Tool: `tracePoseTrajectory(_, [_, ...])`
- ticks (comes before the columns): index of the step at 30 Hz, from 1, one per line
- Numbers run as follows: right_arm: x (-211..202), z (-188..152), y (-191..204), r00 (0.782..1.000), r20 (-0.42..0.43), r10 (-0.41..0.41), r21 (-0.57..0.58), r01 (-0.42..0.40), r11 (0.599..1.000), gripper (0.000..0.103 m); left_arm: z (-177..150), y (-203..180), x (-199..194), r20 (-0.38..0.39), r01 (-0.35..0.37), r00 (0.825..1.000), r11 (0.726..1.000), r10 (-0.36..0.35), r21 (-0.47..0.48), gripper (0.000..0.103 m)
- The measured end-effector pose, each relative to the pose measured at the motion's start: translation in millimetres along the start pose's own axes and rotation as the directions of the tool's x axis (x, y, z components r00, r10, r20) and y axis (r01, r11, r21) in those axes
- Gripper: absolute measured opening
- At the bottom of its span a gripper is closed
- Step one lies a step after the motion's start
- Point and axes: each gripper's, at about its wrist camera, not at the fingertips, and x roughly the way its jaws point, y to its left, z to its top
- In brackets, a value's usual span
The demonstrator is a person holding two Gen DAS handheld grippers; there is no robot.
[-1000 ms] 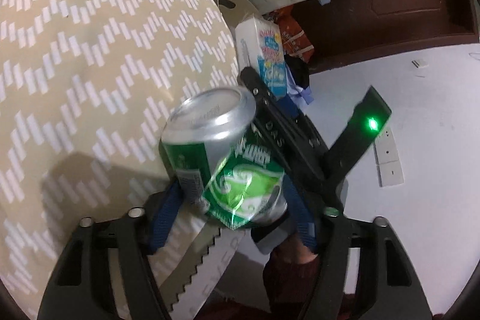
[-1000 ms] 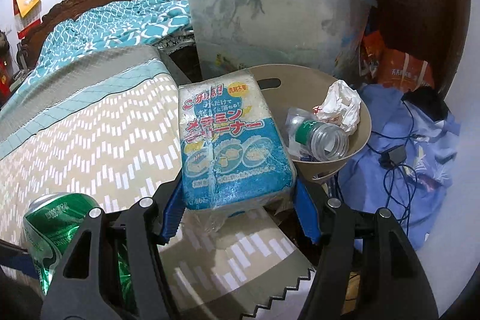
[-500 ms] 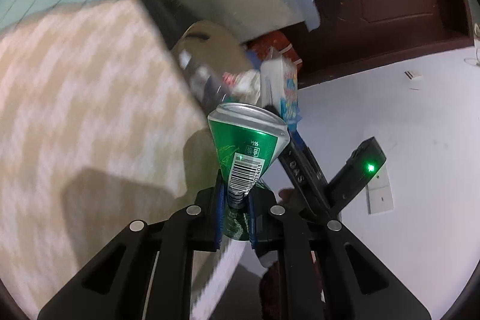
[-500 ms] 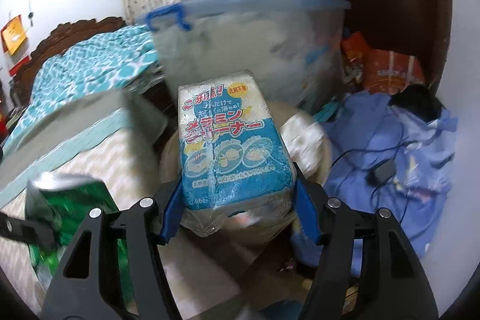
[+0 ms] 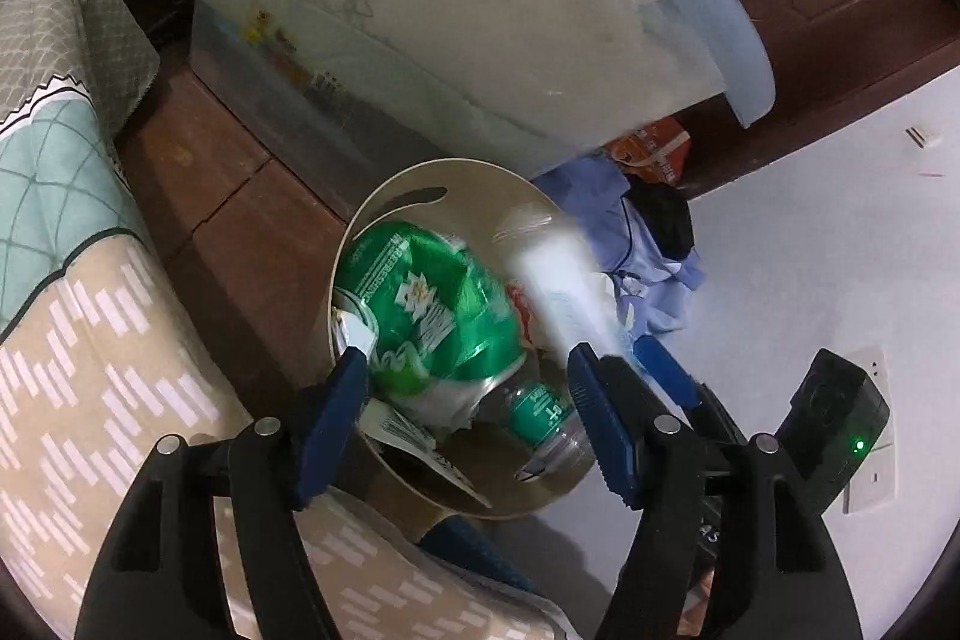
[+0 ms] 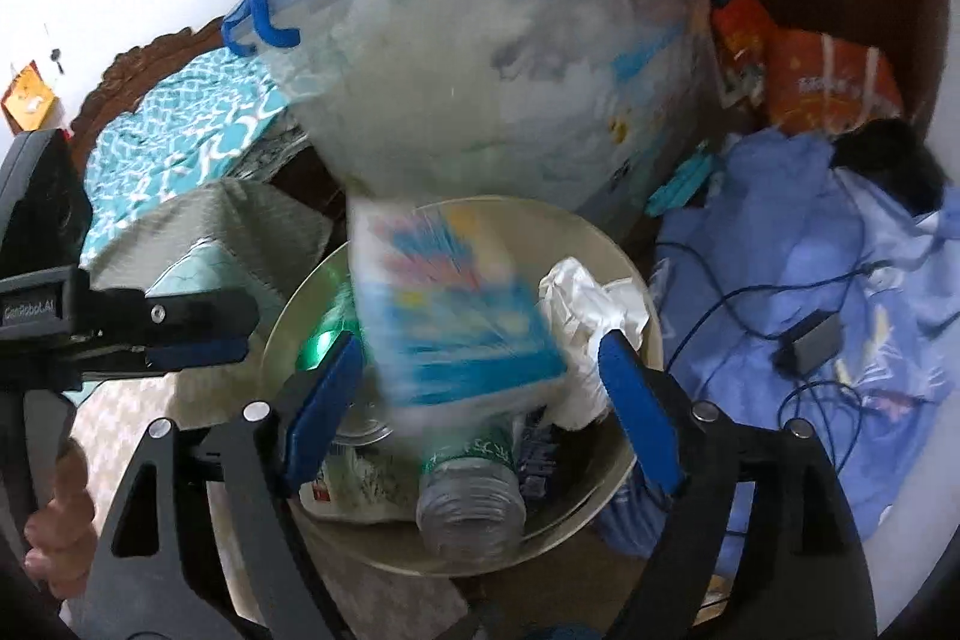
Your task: Collect trash
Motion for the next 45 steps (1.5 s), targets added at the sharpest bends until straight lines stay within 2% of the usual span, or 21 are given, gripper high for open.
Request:
tracePoseTrajectory(5, [-25.8, -9.2, 7.4, 0.997, 0.073, 0.025, 0.054, -0.029, 0.998, 0.081, -20.3, 0.6, -44.1, 0.076, -0.032, 0.997, 0.998, 0.028, 0.054, 0.066])
tracePoseTrajectory(10, [-63.3, -35.3, 20.6, 0.988, 0.124, 0.092, 0.129, -0.108, 0.986, 0.081, -60.4, 0.6, -90.6, 0.150, -0.132, 0.982, 0.983, 0.112, 0.131, 0.067])
tracePoseTrajectory(14, [-86.7, -62.7, 40.1, 0.981, 0.147, 0.127, 0.173, -0.152, 0.973, 0.081, -103.5, 1.2, -121.0, 0.216, -0.252, 0.954, 0.947, 0.208, 0.198, 0.076])
tracePoseTrajectory(18, [-106.8, -92.6, 66.7, 0.978, 0.156, 0.139, 0.201, -0.169, 0.965, 0.082, -147.7, 5.7, -149.7, 0.257, -0.333, 0.927, 0.915, 0.273, 0.229, 0.080])
tracePoseTrajectory(24, [-134.7, -127.9, 96.5, 0.977, 0.169, 0.132, 0.239, -0.170, 0.956, 0.088, -192.6, 12.9, -184.0, 0.301, -0.397, 0.896, 0.892, 0.326, 0.216, 0.088])
tracePoseTrajectory(28, [-161.6, -143.7, 115.9, 0.975, 0.193, 0.109, 0.224, -0.152, 0.963, 0.094, -217.7, 12.3, -206.1, 0.353, -0.442, 0.867, 0.871, 0.353, 0.213, 0.095])
tracePoseTrajectory(30, [-173.1, -147.2, 122.8, 0.973, 0.210, 0.095, 0.214, -0.140, 0.967, 0.096, -229.9, 9.4, -215.8, 0.387, -0.477, 0.843, 0.853, 0.375, 0.212, 0.094])
tracePoseTrajectory(32, [-187.3, -152.2, 130.3, 0.969, 0.234, 0.081, 0.203, -0.130, 0.970, 0.097, -237.9, 6.1, -222.0, 0.402, -0.497, 0.830, 0.840, 0.387, 0.218, 0.094])
tracePoseTrajectory(37, [-212.5, -157.0, 138.6, 0.957, 0.283, 0.058, 0.216, -0.122, 0.969, 0.099, -254.8, -1.0, -232.9, 0.423, -0.514, 0.816, 0.829, 0.394, 0.219, 0.095])
tracePoseTrajectory(40, [-223.8, -157.5, 142.3, 0.950, 0.312, 0.027, 0.238, -0.106, 0.965, 0.100, -262.9, -4.9, -238.3, 0.434, -0.535, 0.803, 0.814, 0.408, 0.225, 0.095])
tracePoseTrajectory(45, [-230.6, -160.7, 157.2, 0.952, 0.307, 0.020, 0.214, -0.090, 0.973, 0.100, -269.4, -3.7, -249.7, 0.441, -0.520, 0.806, 0.828, 0.395, 0.208, 0.095])
